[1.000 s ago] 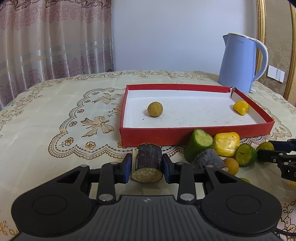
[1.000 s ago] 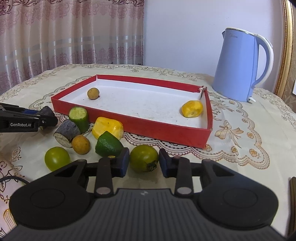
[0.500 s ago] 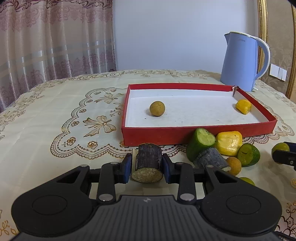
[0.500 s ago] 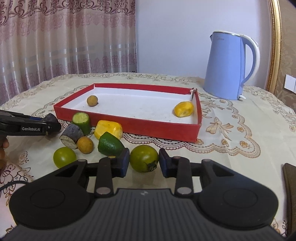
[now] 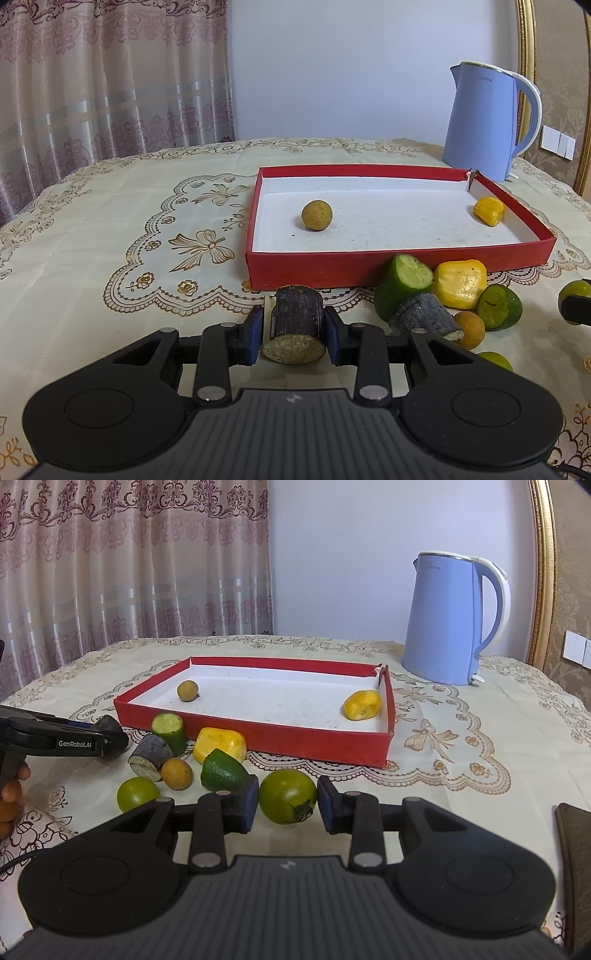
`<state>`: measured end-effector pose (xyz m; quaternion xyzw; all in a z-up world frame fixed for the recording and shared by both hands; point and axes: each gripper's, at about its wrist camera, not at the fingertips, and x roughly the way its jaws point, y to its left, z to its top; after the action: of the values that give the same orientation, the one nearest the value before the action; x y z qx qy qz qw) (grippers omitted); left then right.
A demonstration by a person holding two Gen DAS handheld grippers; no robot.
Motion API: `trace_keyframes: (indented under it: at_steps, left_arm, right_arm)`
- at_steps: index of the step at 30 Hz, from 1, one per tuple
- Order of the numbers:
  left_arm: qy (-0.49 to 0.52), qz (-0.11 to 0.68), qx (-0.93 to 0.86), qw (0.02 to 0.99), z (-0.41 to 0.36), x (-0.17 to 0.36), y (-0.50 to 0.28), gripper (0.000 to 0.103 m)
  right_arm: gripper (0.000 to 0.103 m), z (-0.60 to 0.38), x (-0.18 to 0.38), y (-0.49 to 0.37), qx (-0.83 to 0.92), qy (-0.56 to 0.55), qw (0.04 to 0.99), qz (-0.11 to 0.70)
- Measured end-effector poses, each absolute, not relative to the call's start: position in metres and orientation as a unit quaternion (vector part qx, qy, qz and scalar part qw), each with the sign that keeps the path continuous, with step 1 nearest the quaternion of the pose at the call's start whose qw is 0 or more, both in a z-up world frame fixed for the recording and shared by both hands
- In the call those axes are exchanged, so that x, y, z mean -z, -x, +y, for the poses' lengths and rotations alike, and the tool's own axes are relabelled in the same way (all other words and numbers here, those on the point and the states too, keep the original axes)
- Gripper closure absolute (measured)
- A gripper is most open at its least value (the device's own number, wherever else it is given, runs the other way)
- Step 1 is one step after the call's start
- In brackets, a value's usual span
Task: Organize fruits
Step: 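Hold the eggplant piece in the left gripper while the right gripper grasps the green lime, then carry the eggplant piece into the tray and open the left gripper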
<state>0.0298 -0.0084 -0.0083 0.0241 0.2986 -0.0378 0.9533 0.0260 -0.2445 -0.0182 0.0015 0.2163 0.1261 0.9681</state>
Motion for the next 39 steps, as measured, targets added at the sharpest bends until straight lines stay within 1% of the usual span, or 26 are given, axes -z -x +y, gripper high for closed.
trace_keyframes:
  at_steps: [27, 32, 39]
  left_arm:
    - [-0.035, 0.296, 0.028, 0.954, -0.011, 0.005, -0.027, 0.070]
    - [-0.045, 0.289, 0.030, 0.956, -0.015, -0.004, -0.028, 0.070]
    - [-0.056, 0.266, 0.058, 0.960, -0.030, -0.035, -0.048, 0.070]
  right_arm:
    - [0.071, -0.246, 0.018, -0.021, -0.130, -0.003, 0.968, 0.213]
    - [0.071, -0.247, 0.018, -0.021, -0.131, -0.004, 0.968, 0.212]
    - [0.071, -0.247, 0.018, -0.021, -0.133, -0.008, 0.968, 0.212]
